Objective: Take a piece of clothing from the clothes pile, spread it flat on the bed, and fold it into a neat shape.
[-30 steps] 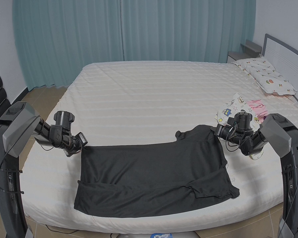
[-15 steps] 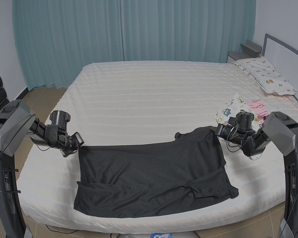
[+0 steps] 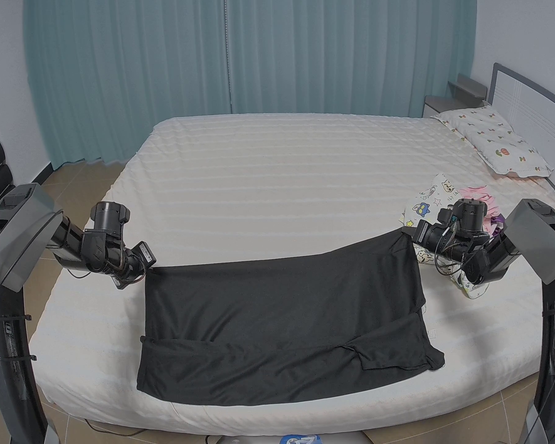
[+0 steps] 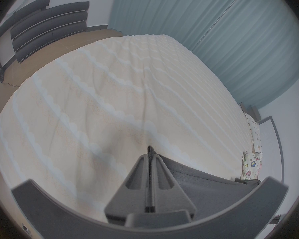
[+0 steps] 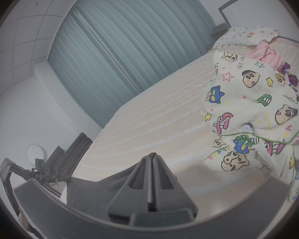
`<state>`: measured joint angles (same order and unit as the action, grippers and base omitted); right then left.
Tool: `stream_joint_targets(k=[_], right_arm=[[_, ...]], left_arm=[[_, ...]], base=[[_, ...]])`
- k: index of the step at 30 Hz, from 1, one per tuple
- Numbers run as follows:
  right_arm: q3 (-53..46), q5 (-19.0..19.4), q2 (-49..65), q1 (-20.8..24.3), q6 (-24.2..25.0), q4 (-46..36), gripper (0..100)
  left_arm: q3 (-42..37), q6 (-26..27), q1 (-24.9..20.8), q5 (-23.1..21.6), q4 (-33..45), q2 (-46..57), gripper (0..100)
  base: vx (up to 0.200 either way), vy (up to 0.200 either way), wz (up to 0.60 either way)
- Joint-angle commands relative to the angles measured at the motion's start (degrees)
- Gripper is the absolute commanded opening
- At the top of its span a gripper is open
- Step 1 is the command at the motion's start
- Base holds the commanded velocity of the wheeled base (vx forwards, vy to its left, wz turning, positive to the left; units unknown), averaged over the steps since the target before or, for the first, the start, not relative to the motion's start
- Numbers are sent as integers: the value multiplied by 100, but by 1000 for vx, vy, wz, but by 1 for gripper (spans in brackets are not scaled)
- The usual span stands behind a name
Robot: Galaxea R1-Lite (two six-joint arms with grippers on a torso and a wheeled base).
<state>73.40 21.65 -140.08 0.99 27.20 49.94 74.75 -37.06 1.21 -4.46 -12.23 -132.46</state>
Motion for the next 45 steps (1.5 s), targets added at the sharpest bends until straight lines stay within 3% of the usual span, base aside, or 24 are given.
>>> stream_joint_targets(k=[1,11,20,31,32,45], right_arm=[[8,-3,-19,-2,-4,-2,0],[-291,67,174,-37,14,-20,0],[-1029,480,570,-160,-13,6,0],[-1073,480,429,-143,-4,6,0],[-1056,472,394,-134,-4,6,0],[-1073,463,157,-134,22,305,0]], left_arm=[[-22,-12,-15,7,-210,-60,0],[-268,-3,-15,-46,-219,10,0],[-593,32,-15,-108,-236,265,0],[-374,32,-42,-116,-236,-16,0],[-242,32,-86,-108,-245,-183,100],[233,-12,-156,-231,-421,-702,100]], base=[[0,0,0],[0,0,0],[0,0,0],[0,0,0],[0,0,0],[0,0,0]])
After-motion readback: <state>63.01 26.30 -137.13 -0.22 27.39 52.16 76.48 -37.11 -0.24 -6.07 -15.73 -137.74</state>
